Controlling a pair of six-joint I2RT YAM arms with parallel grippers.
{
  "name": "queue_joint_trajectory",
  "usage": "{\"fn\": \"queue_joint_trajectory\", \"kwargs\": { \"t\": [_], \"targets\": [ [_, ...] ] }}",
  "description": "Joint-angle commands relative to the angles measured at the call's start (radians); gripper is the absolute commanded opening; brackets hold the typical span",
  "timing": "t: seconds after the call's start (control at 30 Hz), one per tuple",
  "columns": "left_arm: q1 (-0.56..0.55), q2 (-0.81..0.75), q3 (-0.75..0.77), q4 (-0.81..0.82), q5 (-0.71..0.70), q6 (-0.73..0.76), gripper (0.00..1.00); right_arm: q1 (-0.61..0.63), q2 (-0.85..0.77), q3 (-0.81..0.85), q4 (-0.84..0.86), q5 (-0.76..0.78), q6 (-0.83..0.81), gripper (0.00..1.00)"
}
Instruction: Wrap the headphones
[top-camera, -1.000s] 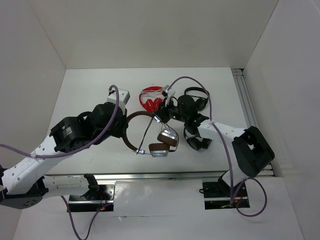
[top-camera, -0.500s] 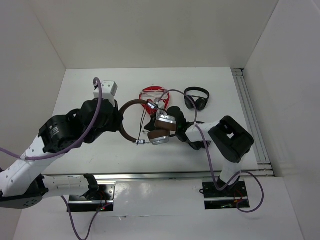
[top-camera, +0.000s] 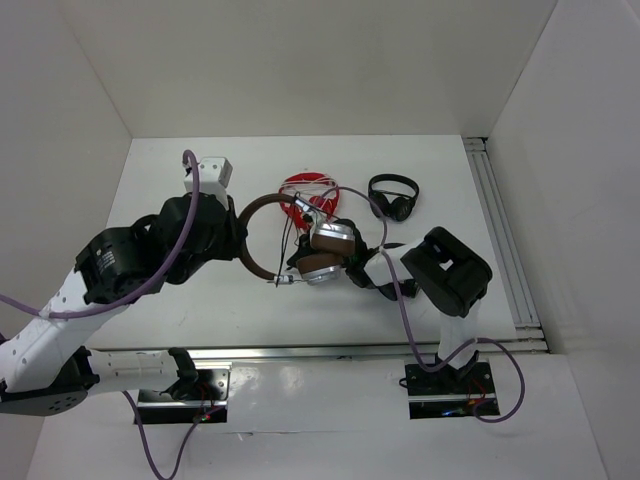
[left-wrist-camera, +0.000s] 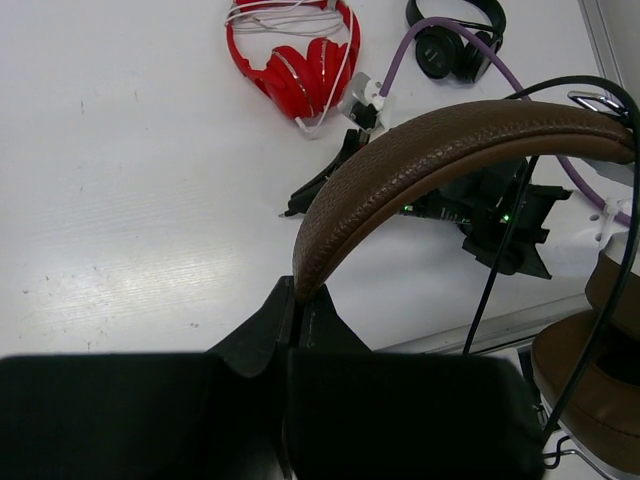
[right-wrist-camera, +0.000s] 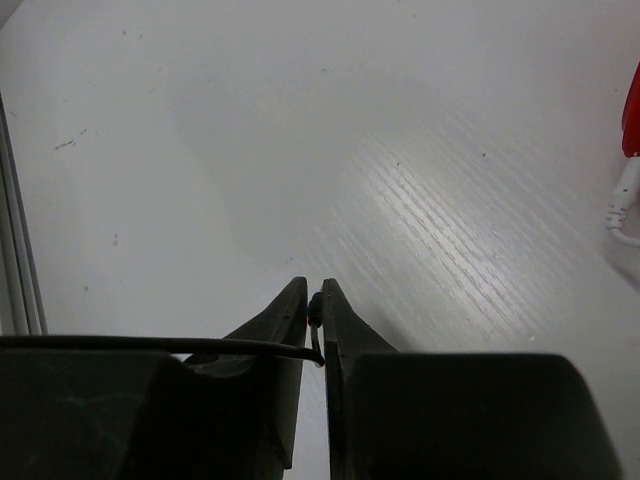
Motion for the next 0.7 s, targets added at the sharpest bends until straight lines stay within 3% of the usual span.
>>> {"fn": "queue_joint_trajectory", "kwargs": {
  "t": [0.0,0.2,0.37,0.47,0.57,0.67],
  "targets": [
    [-0.003,-0.019,0.042,0.072,0.004,-0.045,0.00,0.009,0.023,0.040,0.065,0.031,-0.007,0.19],
    [-0.003,-0.028,0.033,0.072,0.004,-0.056,0.00,0.029,0.074,0.074,0.065,0.054,0.002,0.20],
    [-0.003,-0.028,0.024,0.061,-0.024,-0.065,0.00,0.029,0.094,0.074,0.088,0.072,0.012,0.10],
    [-0.003,-0.037,0.024,0.052,-0.047,-0.086,0.00,0.029,0.082,0.063,0.079,0.082,0.021,0.10],
    [-0.003,-0.037,0.015,0.052,-0.070,-0.097,0.00,0.039,0.071,0.031,0.088,0.082,0.021,0.18],
    [-0.003,-0.037,0.015,0.052,-0.079,-0.109,0.00,0.049,0.071,0.003,0.100,0.092,0.021,0.13]
  ]
}}
